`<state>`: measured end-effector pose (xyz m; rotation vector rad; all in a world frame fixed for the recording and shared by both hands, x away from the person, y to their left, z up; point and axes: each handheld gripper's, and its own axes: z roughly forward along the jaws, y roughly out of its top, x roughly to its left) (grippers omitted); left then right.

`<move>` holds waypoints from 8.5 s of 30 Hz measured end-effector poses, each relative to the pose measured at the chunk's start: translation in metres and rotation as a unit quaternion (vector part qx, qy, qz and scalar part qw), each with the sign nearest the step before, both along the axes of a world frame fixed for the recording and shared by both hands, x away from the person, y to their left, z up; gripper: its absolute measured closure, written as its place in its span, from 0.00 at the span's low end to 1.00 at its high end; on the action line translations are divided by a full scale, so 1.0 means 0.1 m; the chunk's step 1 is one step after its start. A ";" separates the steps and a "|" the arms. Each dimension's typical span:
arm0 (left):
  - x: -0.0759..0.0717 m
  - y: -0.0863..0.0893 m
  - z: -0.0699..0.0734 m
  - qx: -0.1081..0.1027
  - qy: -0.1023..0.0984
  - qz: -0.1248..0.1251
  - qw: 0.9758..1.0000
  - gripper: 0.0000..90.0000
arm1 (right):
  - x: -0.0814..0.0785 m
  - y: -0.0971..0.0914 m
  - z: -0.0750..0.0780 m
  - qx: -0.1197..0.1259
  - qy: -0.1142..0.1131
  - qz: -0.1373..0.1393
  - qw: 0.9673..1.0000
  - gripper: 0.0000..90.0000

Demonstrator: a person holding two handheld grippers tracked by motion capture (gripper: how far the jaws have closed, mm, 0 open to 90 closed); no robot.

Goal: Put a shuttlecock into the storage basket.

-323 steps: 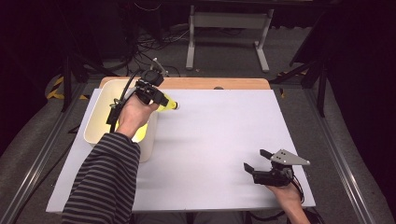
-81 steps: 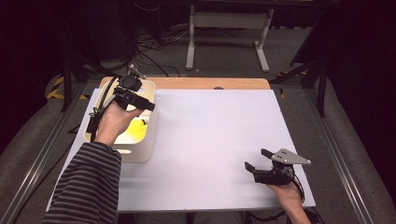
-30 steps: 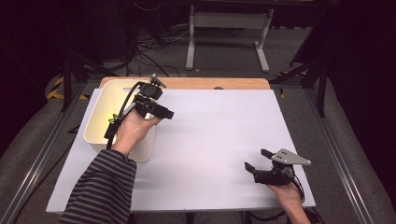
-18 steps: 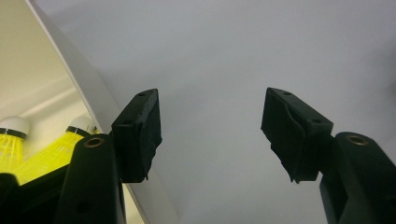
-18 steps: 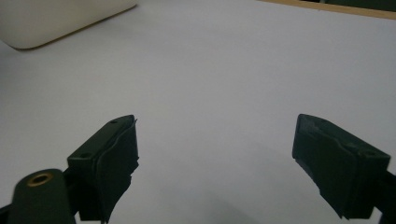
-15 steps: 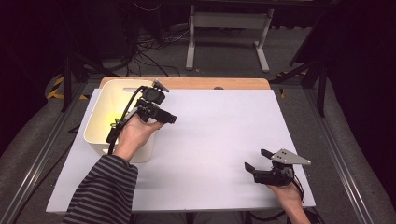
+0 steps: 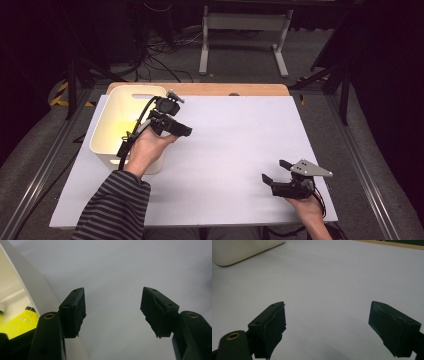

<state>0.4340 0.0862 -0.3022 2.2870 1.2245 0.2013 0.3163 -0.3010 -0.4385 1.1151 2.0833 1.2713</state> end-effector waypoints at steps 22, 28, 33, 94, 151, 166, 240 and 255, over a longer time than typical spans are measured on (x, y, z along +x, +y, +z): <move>-0.07 -0.16 -0.19 0.006 0.011 -0.009 1.000 0.40 | 0.00 0.00 0.00 0.001 -0.001 0.001 1.000 0.16; -0.10 -0.19 -0.21 0.006 0.009 -0.012 1.000 0.40 | 0.00 0.00 0.00 0.001 -0.001 0.001 1.000 0.16; -0.12 -0.22 -0.25 0.003 0.011 -0.013 1.000 0.40 | -0.01 -0.01 0.00 0.002 -0.001 0.000 1.000 0.16; -0.37 -0.38 -0.75 0.005 0.035 -0.027 0.999 0.37 | 0.00 0.00 0.00 0.002 -0.001 0.002 1.000 0.16; -0.71 -0.16 -0.99 -0.008 0.029 -0.044 0.999 0.36 | 0.00 0.00 0.00 0.001 -0.001 0.000 1.000 0.16; -0.80 -0.06 -0.98 -0.010 0.017 -0.044 0.999 0.36 | 0.00 0.00 0.00 0.001 0.000 0.000 1.000 0.16; -1.27 0.78 -1.08 -0.028 -0.023 0.014 0.999 0.38 | -0.01 0.00 0.00 0.001 -0.001 -0.002 1.000 0.16; -1.30 1.02 -1.10 -0.034 -0.029 0.032 0.998 0.37 | 0.00 0.01 0.00 -0.001 0.002 -0.002 1.000 0.16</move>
